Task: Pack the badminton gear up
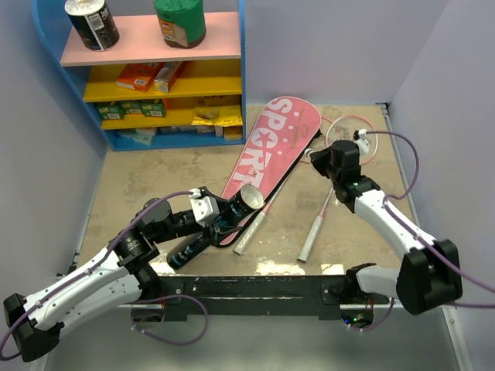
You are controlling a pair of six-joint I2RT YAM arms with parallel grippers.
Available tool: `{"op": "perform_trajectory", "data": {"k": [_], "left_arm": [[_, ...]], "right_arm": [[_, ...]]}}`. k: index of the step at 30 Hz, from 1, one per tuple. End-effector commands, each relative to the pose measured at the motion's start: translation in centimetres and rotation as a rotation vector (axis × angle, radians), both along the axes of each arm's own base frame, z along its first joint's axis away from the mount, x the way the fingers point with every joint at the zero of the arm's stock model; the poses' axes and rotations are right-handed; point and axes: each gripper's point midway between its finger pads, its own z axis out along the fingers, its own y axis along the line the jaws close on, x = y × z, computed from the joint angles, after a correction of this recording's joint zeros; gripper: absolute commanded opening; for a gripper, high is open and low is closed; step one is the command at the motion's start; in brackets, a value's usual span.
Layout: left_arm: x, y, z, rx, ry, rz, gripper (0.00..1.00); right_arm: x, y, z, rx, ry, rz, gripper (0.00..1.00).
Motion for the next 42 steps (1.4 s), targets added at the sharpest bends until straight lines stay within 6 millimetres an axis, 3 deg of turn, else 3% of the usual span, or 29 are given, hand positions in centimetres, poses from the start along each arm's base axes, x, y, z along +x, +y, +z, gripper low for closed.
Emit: {"op": "perform_trajectory", "data": {"k": [1, 4, 6, 11, 13, 19, 25, 42], "left_arm": [[0.3, -0.5, 2.9, -0.05, -0.056, -0.011, 0.0], [0.5, -0.8, 2.1, -0.019, -0.046, -0.019, 0.0], [0.4, -1.2, 1.3, 0.009, -0.03, -0.034, 0.0], [-0.1, -2.0, -1.2, 0.094, 0.011, -0.065, 0.0], [-0.3, -2.3, -1.8, 0.113, 0.015, -0.073, 0.0], [-0.1, -2.7, -3.8, 0.19, 0.044, -0.062, 0.0], [-0.2, -2.7, -4.9, 0.227, 0.058, -0.046, 0.0], [-1.2, -2.9, -4.2, 0.21, 0.044, -0.07, 0.0]], "right_arm": [[-1.9, 0.7, 6.1, -0.152, -0.112, 0.206, 0.0], [-3.8, 2.1, 8.8, -0.216, -0.14, 0.379, 0.0], [-5.7, 3.3, 8.7, -0.257, -0.115, 0.53, 0.0], [-10.0, 4.4, 11.0, -0.296, -0.157, 0.728, 0.0], [-12.0, 5.0, 12.8, -0.285, -0.215, 0.801, 0.0], [-17.9, 7.8, 13.5, -0.211, -0.231, 1.064, 0.0], [-21.9, 9.9, 12.9, -0.189, -0.208, 1.201, 0.0], [-24.1, 11.1, 10.9, -0.145, -0.162, 1.305, 0.0]]}}
